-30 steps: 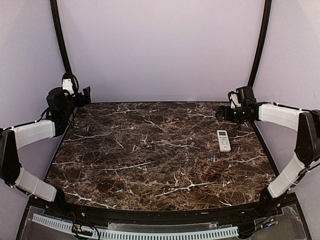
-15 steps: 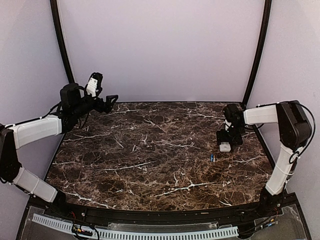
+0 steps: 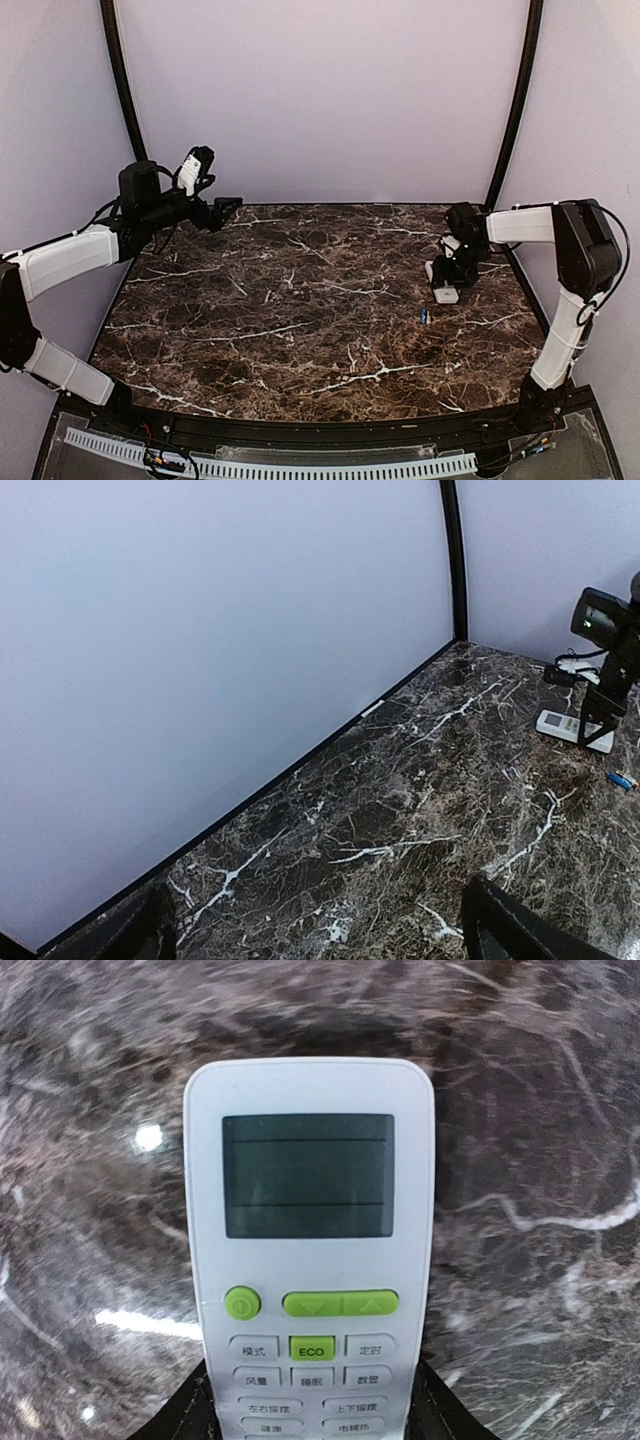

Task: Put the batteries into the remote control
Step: Pick up the remote control from the center of the board, then pass from the right arm to the left

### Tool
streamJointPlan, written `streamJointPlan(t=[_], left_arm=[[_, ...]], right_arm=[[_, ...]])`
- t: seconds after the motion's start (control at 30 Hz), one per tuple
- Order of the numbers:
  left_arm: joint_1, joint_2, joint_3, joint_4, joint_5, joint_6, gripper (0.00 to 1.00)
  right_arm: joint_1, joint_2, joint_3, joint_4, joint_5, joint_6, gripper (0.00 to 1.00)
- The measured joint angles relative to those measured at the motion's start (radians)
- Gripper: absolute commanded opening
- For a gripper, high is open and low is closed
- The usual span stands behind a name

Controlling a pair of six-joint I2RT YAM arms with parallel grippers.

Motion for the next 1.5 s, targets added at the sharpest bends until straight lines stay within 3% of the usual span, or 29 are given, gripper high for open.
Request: streamJointPlan(t=[0.23, 0.43, 0.63, 0.77, 0.9, 0.97, 1.27, 1.33, 1.4, 1.5], left_arm=[[-0.114, 0.0, 0.043, -0.155, 0.077, 0.274, 0.99], [-0.278, 0.038, 0.043, -0.283, 0.101, 0.59, 0.99], [-0.361, 0.148, 0.043, -0.322, 0.07, 0.779, 0.97], [-0.394, 0.194, 0.043, -0.341, 0.047, 0.861, 0.92], [-0.426, 0.204, 0.043, -0.348, 0.031, 0.905, 0.8], [-0.435, 0.208, 0.043, -0.348, 0.027, 0.912, 0.66], [-0.443, 0.264, 0.05, -0.34, -0.015, 0.911, 0.44], [-0.443, 0.268, 0.057, -0.337, -0.02, 0.909, 0.34], [-0.444, 0.272, 0.063, -0.333, -0.03, 0.911, 0.14], [-0.452, 0.273, 0.064, -0.359, -0.047, 0.951, 0.01]], right_arm=[[0.046, -0.024, 0.116, -0.085, -0.259, -0.13, 0.18], [0.223, -0.041, 0.2, -0.085, -0.52, -0.19, 0.17], [0.424, -0.021, 0.258, -0.086, -0.616, -0.238, 0.16], [0.477, 0.019, 0.288, -0.085, -0.649, -0.262, 0.16], [0.505, 0.069, 0.321, -0.086, -0.673, -0.282, 0.15], [0.513, 0.091, 0.337, -0.085, -0.684, -0.288, 0.15], [0.527, 0.109, 0.366, -0.087, -0.721, -0.32, 0.15], [0.527, 0.11, 0.367, -0.086, -0.73, -0.324, 0.15], [0.528, 0.11, 0.367, -0.087, -0.74, -0.324, 0.15], [0.516, 0.109, 0.367, -0.095, -0.766, -0.31, 0.17]])
